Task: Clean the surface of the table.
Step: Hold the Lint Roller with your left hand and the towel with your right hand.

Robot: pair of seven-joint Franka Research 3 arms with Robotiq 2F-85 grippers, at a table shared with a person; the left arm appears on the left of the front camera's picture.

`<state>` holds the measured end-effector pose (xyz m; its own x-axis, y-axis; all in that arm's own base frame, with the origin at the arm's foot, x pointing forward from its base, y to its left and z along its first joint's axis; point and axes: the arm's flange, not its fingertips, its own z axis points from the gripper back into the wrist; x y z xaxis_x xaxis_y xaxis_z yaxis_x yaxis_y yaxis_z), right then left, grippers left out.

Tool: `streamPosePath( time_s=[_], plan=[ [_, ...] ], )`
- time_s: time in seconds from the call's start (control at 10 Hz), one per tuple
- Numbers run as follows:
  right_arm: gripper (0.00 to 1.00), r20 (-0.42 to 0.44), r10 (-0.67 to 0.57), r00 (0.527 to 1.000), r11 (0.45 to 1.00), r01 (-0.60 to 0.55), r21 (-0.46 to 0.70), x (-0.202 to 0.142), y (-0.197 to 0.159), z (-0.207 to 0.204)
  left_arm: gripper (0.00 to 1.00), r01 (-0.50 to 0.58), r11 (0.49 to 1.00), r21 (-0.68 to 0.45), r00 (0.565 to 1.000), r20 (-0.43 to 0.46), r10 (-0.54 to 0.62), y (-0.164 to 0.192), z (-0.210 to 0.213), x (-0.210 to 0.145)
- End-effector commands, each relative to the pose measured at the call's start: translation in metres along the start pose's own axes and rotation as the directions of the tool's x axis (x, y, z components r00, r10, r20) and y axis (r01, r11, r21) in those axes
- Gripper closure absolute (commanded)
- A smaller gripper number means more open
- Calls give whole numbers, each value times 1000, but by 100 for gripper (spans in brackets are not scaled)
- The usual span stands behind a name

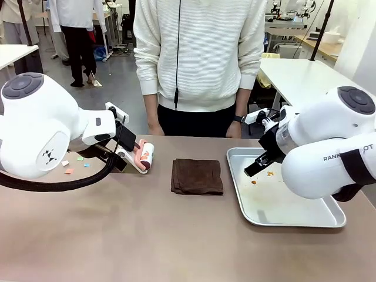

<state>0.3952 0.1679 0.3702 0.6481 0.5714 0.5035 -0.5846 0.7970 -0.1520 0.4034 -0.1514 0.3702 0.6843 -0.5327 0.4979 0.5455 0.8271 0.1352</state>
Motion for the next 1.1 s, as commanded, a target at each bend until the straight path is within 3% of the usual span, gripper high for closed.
streamPosePath(
  time_s=[0.0,0.7,0.8,0.9,1.0],
  plan=[
    [0,0,-1,1000,1000,1,0,0,0,0,0,1,1000,0,1000,0,-1,0,0,0],
    [0,0,0,1000,1000,0,0,0,0,0,0,0,1000,0,1000,0,0,0,0,0],
    [0,-166,-69,984,994,82,75,-3,-4,5,0,-14,982,-190,994,-113,-8,-2,4,-3],
    [0,-346,-176,922,969,224,102,-1,-7,13,0,-153,971,-183,948,-305,92,-5,6,0],
    [0,-361,-274,891,938,331,103,1,-10,24,0,-183,948,-262,945,-312,97,-6,11,-2]
  ],
)
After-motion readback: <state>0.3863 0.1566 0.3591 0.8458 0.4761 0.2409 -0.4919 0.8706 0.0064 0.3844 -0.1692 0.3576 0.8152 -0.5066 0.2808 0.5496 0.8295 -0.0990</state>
